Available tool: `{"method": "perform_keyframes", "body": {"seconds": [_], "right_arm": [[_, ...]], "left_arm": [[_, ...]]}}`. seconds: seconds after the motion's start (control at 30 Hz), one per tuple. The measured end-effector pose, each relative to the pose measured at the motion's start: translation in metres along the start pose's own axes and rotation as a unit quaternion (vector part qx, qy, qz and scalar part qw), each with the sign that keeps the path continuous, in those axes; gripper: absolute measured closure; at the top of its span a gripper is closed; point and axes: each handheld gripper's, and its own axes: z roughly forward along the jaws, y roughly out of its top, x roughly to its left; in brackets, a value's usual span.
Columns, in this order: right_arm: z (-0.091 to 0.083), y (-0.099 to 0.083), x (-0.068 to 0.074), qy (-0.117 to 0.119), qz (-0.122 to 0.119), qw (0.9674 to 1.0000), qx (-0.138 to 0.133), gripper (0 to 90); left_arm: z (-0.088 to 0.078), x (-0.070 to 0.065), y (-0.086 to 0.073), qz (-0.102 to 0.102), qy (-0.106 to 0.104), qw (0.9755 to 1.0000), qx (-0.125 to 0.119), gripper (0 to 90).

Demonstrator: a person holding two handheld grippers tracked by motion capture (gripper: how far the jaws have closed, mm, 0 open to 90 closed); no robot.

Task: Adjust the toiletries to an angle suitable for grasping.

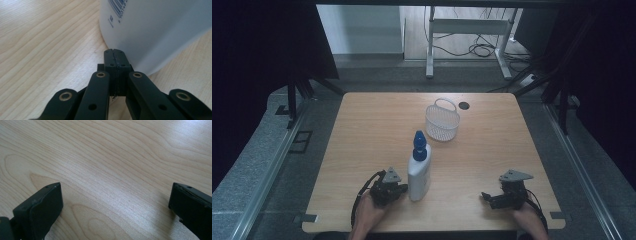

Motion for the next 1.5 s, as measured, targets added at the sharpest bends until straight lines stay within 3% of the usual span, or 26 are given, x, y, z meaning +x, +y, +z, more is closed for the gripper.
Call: {"method": "perform_keyframes", "body": {"seconds": [0.43,1.03,1.5], "right_arm": [[0.0,0.0,0.0,0.001,-0.001,1.0,0.0,0.0],[0.0,0.0,0.0,0.001,0.0,1.0,0.0,0.0],[0.0,0.0,0.0,0.001,-0.001,1.0,-0.001,0.0]], "left_arm": [[0.004,-0.015,0.006,0.013,-0.013,0.9998,-0.005,89.2],[0.015,-0.031,0.015,0.021,-0.056,0.9981,-0.012,89.3],[0.024,-0.041,0.023,0.026,-0.063,0.9976,-0.011,89.2]]}}
